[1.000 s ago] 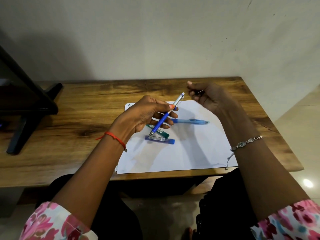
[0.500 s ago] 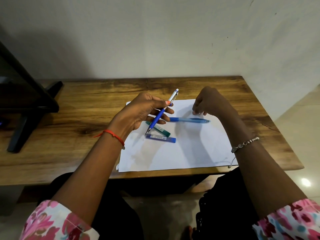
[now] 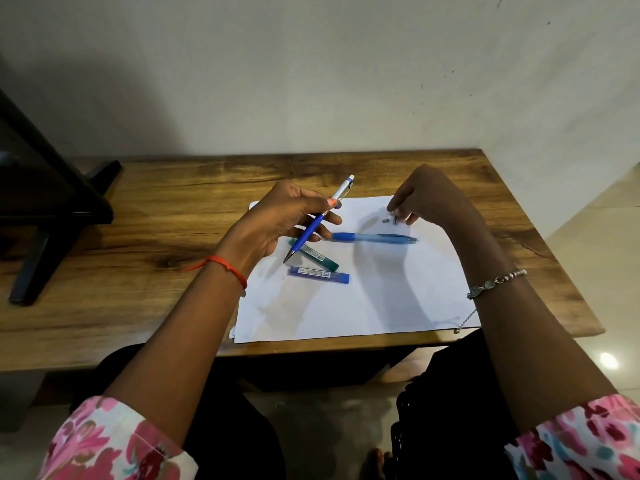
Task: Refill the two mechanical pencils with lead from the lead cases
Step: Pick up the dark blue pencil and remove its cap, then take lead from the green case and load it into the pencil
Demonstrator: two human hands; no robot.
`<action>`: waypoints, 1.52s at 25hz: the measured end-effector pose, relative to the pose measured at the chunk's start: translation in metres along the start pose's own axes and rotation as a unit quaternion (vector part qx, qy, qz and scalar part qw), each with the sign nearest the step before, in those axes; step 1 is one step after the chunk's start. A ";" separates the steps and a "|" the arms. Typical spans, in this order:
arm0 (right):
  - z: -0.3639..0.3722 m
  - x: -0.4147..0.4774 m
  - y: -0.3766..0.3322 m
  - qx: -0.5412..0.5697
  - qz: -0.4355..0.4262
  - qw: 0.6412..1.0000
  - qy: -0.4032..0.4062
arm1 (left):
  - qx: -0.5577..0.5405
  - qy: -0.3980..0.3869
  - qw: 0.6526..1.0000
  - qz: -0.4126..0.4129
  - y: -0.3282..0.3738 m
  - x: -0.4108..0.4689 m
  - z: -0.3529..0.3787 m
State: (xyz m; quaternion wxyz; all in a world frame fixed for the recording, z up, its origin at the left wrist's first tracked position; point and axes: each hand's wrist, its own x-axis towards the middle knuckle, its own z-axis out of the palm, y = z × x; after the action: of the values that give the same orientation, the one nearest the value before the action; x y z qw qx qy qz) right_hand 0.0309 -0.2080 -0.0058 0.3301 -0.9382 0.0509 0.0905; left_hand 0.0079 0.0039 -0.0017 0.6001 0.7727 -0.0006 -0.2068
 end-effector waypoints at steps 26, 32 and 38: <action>0.008 0.002 -0.006 0.014 -0.056 0.997 0.047 | 0.350 0.141 0.904 0.203 -0.034 0.041 0.024; 0.005 0.003 -0.005 0.027 -0.054 0.997 0.043 | 0.298 0.121 0.928 0.187 -0.031 0.043 0.017; 0.003 0.001 -0.007 0.029 -0.061 0.997 0.036 | 0.208 0.147 0.946 0.202 -0.014 0.035 0.006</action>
State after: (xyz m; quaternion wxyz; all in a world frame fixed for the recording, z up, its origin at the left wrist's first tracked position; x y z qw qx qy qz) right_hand 0.0328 -0.2004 -0.0041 0.3596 -0.9324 0.0083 0.0350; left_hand 0.0344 -0.0063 -0.0272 0.4487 0.8858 -0.1116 0.0394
